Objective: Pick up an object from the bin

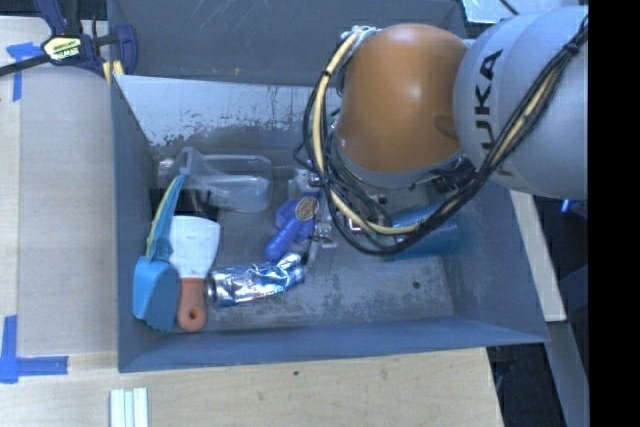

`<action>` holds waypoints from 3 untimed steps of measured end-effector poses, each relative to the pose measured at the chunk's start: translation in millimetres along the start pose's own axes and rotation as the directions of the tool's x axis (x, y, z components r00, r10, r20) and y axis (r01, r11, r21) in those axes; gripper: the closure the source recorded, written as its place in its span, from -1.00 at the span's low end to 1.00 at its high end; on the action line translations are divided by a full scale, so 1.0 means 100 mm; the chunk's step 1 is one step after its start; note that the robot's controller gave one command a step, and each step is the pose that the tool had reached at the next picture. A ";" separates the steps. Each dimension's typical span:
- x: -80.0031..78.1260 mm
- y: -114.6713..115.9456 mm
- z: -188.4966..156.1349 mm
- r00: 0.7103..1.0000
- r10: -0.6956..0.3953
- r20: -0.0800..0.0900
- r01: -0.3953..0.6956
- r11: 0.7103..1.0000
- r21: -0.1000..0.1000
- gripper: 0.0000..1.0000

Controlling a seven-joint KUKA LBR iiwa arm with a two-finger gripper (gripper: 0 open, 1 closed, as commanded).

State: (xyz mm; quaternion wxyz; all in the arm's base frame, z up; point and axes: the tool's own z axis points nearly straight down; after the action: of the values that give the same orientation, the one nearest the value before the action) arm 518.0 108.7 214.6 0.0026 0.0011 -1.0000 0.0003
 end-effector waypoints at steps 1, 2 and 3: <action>-0.02 -0.01 -0.04 1.000 0.003 0.008 -0.003 1.000 -0.001 -1.00; 0.21 0.28 1.06 0.985 -0.173 0.011 0.173 0.985 0.000 -1.00; 0.33 0.41 1.44 0.988 -0.152 0.020 0.152 0.988 -0.001 -1.00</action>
Offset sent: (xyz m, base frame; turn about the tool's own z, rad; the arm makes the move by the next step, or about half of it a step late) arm -0.0315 0.0386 -0.1446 -0.2342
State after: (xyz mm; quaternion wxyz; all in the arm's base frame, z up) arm 484.6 149.4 70.8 -0.0071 0.0771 -0.9970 -0.0011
